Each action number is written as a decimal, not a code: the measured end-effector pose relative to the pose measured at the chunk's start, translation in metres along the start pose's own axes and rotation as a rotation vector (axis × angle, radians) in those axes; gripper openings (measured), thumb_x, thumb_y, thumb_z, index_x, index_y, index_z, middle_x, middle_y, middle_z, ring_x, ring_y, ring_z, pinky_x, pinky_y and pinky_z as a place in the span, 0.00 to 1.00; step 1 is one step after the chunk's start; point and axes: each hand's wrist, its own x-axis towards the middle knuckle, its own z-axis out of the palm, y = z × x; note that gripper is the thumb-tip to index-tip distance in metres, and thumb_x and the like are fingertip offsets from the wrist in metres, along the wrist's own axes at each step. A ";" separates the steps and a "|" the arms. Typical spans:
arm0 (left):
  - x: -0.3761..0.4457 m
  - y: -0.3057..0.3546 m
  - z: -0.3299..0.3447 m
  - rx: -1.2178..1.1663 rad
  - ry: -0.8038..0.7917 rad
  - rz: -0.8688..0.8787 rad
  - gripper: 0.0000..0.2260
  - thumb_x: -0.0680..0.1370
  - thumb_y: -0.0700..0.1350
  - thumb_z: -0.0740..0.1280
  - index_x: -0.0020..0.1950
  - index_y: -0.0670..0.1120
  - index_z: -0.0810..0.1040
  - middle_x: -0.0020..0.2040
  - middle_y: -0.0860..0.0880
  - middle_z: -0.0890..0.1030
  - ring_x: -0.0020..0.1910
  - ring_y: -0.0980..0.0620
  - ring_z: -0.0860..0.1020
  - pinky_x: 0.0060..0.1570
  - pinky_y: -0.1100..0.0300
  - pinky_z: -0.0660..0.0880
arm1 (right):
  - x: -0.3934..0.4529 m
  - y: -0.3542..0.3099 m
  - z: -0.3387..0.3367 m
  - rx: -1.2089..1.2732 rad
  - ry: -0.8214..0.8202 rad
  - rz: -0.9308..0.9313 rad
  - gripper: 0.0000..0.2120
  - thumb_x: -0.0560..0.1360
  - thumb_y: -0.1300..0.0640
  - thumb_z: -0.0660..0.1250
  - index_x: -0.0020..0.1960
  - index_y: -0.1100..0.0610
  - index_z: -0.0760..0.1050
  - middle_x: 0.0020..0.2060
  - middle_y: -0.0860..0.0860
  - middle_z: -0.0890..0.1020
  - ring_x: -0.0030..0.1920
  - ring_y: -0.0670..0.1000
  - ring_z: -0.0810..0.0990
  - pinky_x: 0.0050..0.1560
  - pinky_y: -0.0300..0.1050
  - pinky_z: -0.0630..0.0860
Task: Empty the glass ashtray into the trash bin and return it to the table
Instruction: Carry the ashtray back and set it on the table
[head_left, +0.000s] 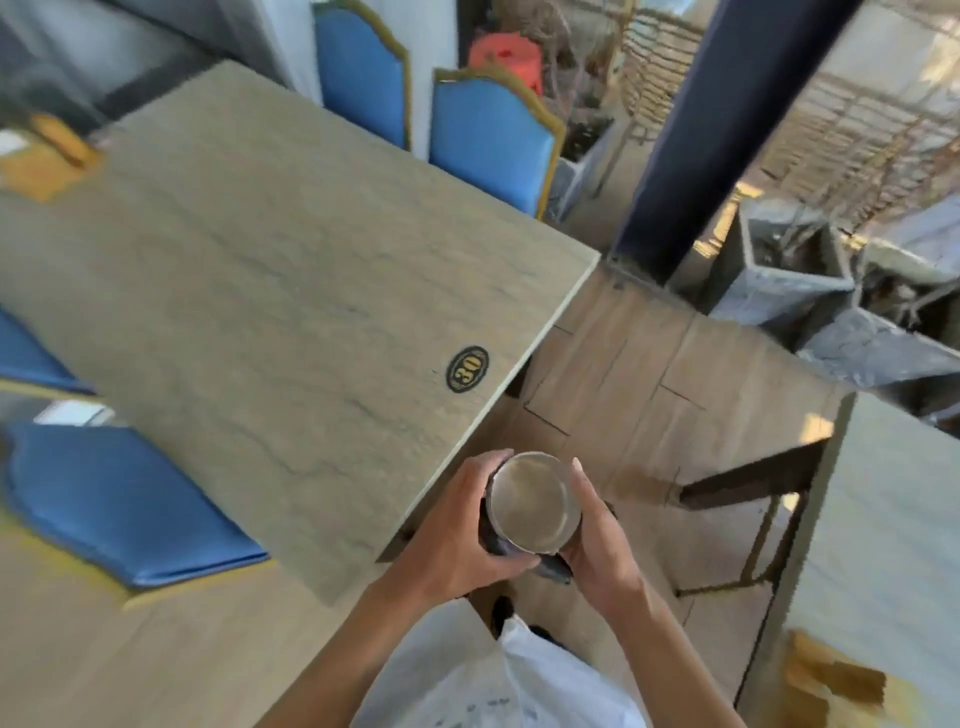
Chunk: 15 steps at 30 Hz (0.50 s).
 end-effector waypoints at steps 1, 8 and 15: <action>-0.008 0.000 0.000 0.011 0.031 -0.010 0.45 0.66 0.57 0.82 0.77 0.51 0.62 0.72 0.59 0.69 0.73 0.59 0.68 0.69 0.67 0.68 | 0.002 0.001 0.004 -0.070 -0.032 0.009 0.37 0.80 0.29 0.57 0.64 0.60 0.82 0.35 0.58 0.84 0.28 0.49 0.80 0.26 0.40 0.73; -0.072 -0.013 -0.009 0.010 0.237 -0.176 0.48 0.63 0.60 0.83 0.76 0.54 0.61 0.71 0.60 0.69 0.73 0.56 0.70 0.68 0.60 0.73 | 0.008 0.010 0.061 -0.395 -0.154 0.093 0.23 0.81 0.33 0.58 0.54 0.43 0.87 0.57 0.45 0.88 0.63 0.48 0.82 0.72 0.51 0.73; -0.145 -0.027 -0.043 -0.071 0.489 -0.308 0.47 0.62 0.56 0.85 0.75 0.54 0.64 0.70 0.59 0.72 0.71 0.56 0.72 0.68 0.61 0.73 | 0.011 0.043 0.134 -0.581 -0.332 0.167 0.39 0.69 0.19 0.62 0.67 0.45 0.82 0.66 0.45 0.83 0.69 0.48 0.78 0.77 0.54 0.68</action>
